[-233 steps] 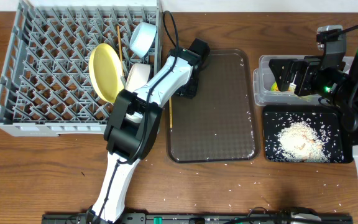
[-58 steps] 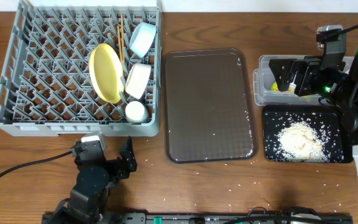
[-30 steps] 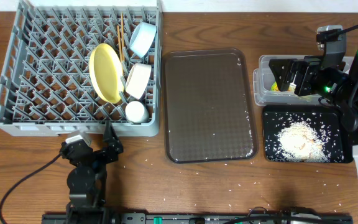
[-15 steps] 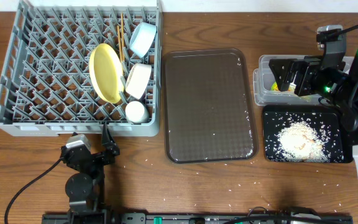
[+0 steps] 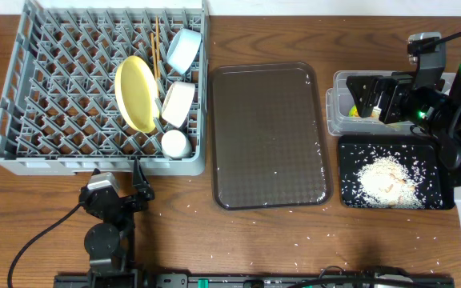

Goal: Sort waste into correct bins and load items into the dishwasher

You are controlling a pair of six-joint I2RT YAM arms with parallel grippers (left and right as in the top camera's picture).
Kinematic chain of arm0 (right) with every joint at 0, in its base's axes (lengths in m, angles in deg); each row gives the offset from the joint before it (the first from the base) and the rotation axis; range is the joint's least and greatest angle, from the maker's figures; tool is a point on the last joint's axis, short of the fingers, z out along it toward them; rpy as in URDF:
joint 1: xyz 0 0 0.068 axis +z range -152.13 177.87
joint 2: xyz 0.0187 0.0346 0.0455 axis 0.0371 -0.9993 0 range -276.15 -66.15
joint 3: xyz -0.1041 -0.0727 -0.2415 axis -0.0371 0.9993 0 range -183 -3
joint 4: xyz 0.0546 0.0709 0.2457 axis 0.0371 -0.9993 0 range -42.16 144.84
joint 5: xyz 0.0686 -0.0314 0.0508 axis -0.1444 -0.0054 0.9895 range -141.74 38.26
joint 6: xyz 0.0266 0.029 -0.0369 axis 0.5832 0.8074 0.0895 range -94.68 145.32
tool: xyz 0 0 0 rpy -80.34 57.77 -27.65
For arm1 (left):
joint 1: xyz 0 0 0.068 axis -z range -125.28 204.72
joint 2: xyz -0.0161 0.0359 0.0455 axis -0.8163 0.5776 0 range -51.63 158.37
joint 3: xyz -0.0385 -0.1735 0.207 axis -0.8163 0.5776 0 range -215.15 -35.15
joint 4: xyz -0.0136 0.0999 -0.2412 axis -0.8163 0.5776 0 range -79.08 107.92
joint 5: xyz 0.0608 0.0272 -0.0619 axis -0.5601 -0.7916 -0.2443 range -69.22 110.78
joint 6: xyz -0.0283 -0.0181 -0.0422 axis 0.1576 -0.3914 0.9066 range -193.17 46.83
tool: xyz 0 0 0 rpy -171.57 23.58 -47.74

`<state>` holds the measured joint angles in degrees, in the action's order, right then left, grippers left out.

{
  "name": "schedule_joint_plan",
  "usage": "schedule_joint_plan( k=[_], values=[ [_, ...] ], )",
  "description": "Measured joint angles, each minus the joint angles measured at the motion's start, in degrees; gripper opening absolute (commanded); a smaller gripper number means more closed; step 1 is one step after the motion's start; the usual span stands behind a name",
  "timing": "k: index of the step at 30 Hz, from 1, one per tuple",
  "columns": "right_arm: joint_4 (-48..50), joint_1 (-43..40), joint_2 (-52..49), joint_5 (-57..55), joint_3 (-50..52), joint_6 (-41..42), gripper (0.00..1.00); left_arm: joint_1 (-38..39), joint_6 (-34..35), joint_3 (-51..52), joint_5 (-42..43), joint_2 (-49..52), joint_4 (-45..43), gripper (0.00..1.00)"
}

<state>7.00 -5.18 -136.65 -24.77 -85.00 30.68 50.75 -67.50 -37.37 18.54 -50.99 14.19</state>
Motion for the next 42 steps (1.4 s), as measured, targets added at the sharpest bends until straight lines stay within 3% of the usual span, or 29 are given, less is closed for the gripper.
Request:
schedule_joint_plan(
  k=[27,36,42],
  values=[
    [-0.2,0.0,0.0,0.0,0.0,0.0,0.99,0.0,-0.17,0.0,0.15,0.0,-0.04,0.88],
    [-8.92,0.0,0.0,-4.31,0.02,-0.72,0.99,0.0,-0.17,0.02,0.22,0.0,-0.07,0.88],
    [-7.17,0.0,3.21,-8.61,4.83,-9.64,0.99,0.0,-0.17,0.04,0.24,0.0,-0.09,0.88]
  ],
)
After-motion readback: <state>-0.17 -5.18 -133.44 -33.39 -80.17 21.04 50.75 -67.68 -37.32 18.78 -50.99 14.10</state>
